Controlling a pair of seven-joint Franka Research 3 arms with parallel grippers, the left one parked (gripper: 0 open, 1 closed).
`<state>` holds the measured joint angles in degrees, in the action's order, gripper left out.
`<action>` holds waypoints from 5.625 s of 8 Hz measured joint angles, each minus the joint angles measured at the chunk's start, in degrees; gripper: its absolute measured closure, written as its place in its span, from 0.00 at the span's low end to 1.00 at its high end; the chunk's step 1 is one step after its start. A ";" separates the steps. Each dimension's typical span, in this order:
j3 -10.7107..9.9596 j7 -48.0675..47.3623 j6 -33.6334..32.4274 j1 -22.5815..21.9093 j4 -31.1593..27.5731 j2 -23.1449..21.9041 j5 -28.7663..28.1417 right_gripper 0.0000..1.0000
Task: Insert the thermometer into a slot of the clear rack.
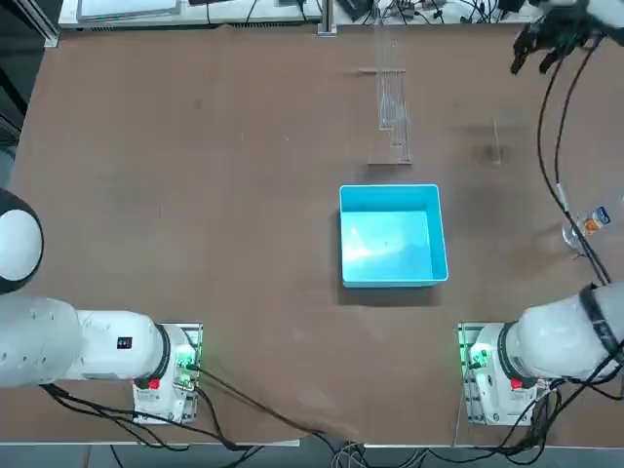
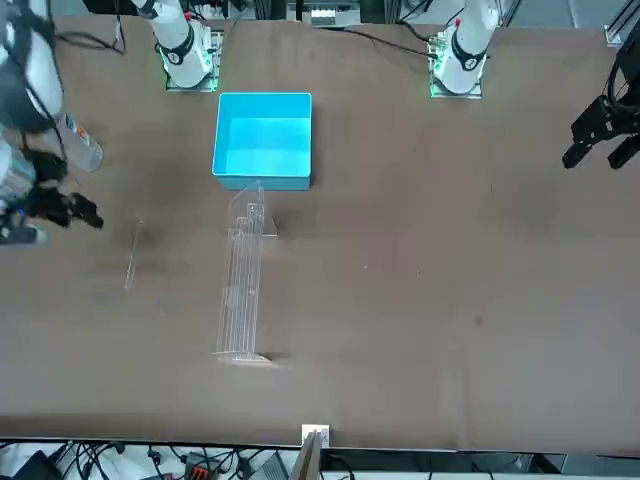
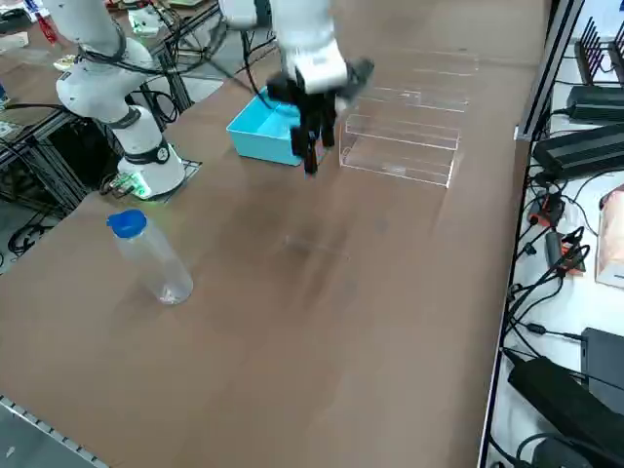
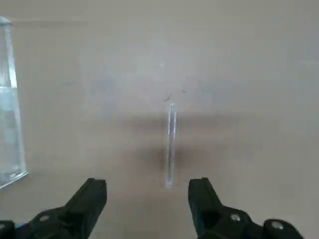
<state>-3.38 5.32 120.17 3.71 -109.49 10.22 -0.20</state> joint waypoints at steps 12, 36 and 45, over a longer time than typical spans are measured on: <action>-0.03 -3.35 21.91 1.39 -6.42 17.75 -0.09 0.15; 15.17 -18.46 9.04 -2.23 3.13 4.50 -0.15 0.78; 15.67 -33.83 24.73 -11.70 2.69 11.15 -0.14 0.78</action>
<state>12.29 -28.51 144.90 -7.99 -106.80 21.37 -0.34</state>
